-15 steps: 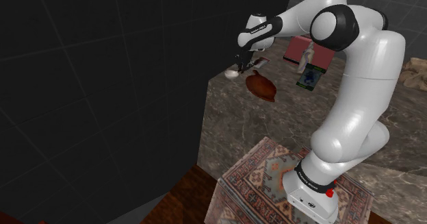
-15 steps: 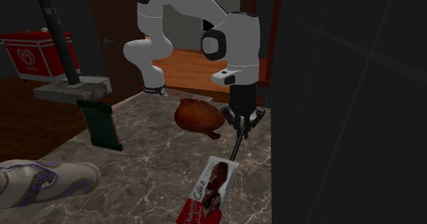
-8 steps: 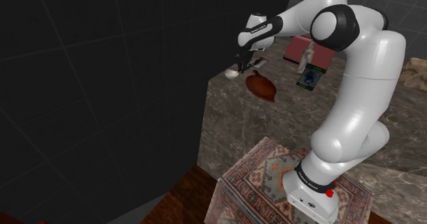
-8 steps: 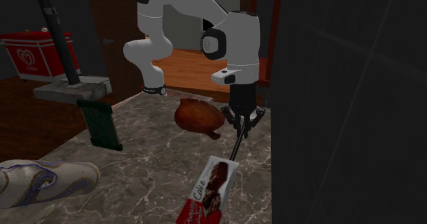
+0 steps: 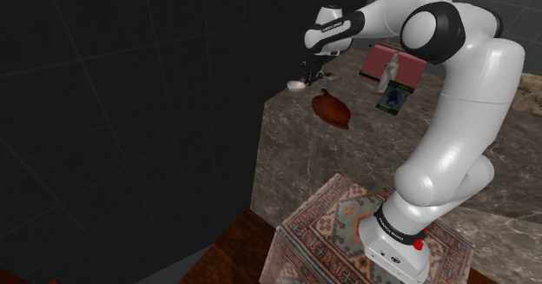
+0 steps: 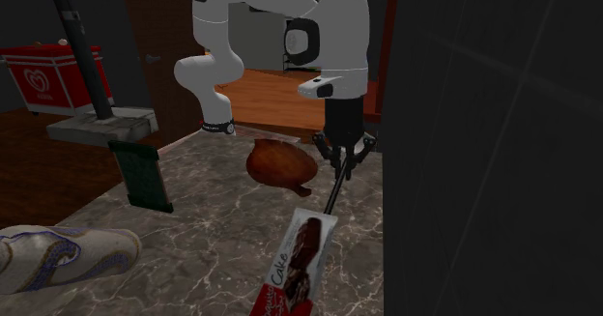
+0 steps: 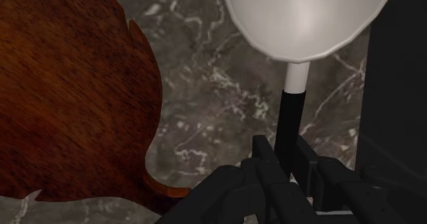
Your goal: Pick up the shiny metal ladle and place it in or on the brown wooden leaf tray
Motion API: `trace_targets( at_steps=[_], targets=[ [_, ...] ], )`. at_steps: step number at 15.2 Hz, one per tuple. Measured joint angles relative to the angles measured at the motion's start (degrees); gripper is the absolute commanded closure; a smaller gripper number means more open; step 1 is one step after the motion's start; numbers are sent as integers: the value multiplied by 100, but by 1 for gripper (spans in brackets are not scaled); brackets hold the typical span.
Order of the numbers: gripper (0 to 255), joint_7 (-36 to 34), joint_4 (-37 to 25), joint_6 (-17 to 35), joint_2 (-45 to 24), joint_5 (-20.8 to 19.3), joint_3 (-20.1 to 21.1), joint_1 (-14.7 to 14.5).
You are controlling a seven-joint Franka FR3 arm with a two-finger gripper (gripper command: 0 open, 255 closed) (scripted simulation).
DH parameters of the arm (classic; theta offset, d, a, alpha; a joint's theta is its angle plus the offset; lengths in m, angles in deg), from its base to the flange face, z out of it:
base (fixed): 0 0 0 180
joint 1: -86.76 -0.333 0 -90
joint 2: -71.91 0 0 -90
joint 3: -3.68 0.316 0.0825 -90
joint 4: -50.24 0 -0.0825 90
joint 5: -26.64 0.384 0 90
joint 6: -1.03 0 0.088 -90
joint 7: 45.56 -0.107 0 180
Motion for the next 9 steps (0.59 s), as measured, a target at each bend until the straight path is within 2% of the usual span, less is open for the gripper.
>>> trace_targets(
  at_steps=[9],
  targets=[
    [255,27,-383,-621,239,21,11,-10]
  ],
)
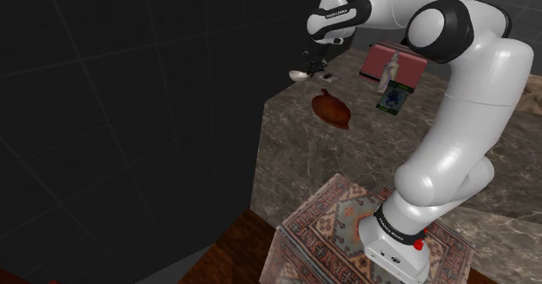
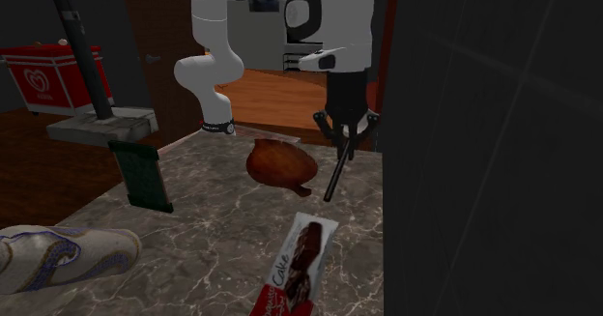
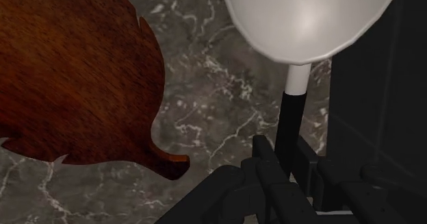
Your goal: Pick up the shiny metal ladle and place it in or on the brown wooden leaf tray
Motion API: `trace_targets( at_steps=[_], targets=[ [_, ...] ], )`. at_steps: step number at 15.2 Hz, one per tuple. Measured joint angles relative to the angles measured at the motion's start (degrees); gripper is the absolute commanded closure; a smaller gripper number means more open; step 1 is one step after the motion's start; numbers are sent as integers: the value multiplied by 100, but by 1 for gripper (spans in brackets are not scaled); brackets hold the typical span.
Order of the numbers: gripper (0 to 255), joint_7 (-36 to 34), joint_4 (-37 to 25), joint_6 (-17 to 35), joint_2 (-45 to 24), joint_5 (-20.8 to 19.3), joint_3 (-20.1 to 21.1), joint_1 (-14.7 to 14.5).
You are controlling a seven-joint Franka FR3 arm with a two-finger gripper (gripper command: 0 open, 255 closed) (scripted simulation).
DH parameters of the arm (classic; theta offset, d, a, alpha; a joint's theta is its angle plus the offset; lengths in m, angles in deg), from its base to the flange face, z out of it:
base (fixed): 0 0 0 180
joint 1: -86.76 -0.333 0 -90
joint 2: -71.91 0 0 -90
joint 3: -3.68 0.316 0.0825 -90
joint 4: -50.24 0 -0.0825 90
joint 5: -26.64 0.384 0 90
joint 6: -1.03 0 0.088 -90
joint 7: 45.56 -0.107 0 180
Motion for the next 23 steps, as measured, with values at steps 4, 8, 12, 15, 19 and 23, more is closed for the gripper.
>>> trace_targets(
  at_steps=[4,8,12,15,19,23],
  targets=[
    [255,61,298,-20,320,11,-16,38],
    [255,196,1354,219,1145,21,-73,126],
    [255,367,2375,399,1994,19,-158,221],
    [255,491,3040,441,2623,-2,-232,288],
    [255,570,3407,690,2745,-14,-287,329],
    [255,563,3591,1012,2606,-22,-295,335]
  ],
)
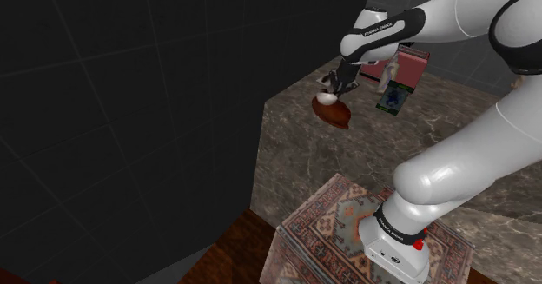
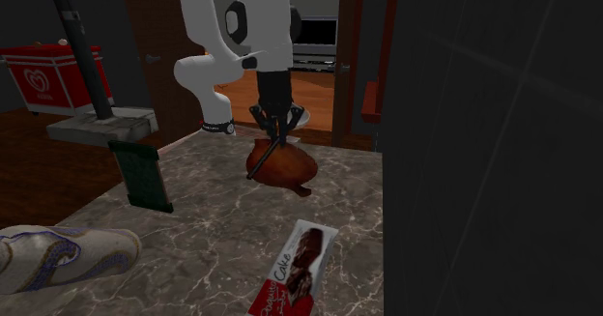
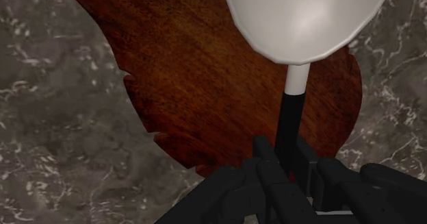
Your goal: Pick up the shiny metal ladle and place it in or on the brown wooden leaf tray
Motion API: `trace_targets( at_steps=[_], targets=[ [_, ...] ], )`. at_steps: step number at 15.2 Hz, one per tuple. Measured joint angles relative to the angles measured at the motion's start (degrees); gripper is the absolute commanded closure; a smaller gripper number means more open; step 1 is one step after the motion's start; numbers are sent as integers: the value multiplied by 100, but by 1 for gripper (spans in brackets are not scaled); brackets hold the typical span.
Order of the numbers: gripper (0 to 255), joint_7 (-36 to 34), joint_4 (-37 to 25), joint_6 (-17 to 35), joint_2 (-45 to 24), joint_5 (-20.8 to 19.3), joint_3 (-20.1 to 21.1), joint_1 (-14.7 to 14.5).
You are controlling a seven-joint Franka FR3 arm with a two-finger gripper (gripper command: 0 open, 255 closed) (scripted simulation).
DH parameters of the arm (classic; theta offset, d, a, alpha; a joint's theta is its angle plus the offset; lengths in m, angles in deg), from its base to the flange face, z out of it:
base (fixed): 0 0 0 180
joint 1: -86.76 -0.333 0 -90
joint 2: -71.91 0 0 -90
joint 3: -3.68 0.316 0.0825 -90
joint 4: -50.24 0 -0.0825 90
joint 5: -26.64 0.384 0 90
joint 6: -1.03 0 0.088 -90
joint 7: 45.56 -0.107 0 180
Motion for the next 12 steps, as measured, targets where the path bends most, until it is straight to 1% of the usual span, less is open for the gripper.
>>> trace_targets(
  at_steps=[7,12],
  targets=[
    [255,-20,258,571,-314,-15,-10,8],
    [255,-29,297,653,-354,-18,-9,7]
  ],
)
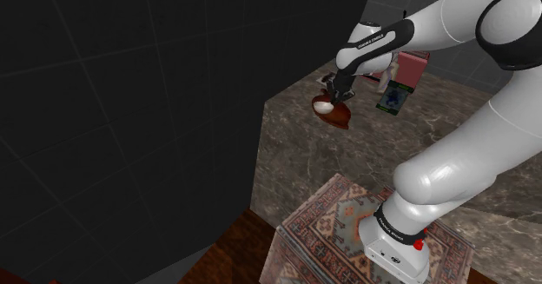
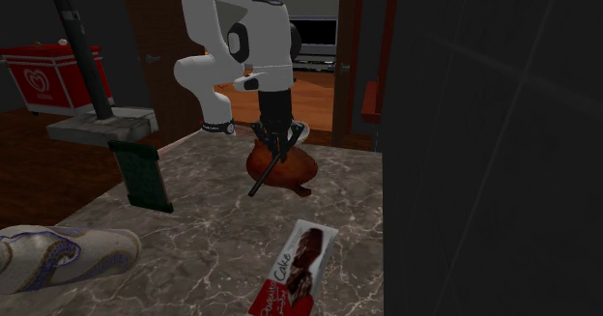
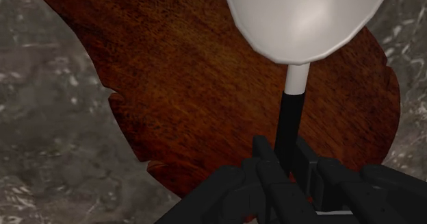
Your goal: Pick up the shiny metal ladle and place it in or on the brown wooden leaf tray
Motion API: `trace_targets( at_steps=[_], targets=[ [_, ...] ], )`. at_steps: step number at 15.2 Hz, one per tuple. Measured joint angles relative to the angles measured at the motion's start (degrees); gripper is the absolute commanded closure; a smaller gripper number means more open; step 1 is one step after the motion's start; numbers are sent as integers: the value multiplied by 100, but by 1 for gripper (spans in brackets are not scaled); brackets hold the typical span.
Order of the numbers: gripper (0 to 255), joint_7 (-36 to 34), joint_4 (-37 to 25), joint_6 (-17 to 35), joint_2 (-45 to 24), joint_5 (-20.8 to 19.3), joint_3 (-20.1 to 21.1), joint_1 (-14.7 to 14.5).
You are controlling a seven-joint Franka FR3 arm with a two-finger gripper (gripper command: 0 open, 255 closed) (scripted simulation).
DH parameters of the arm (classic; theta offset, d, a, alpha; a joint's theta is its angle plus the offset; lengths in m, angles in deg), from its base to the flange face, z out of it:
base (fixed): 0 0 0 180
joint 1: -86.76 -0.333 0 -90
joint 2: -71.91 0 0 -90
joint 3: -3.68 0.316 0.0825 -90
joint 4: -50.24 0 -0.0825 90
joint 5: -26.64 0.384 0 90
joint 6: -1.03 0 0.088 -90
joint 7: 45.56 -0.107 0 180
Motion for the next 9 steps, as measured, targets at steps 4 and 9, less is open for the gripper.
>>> trace_targets(
  at_steps=[4,9],
  targets=[
    [0,0,2,5,-2,0,0,0],
    [0,24,-12,-89,81,3,-9,7]
  ],
)
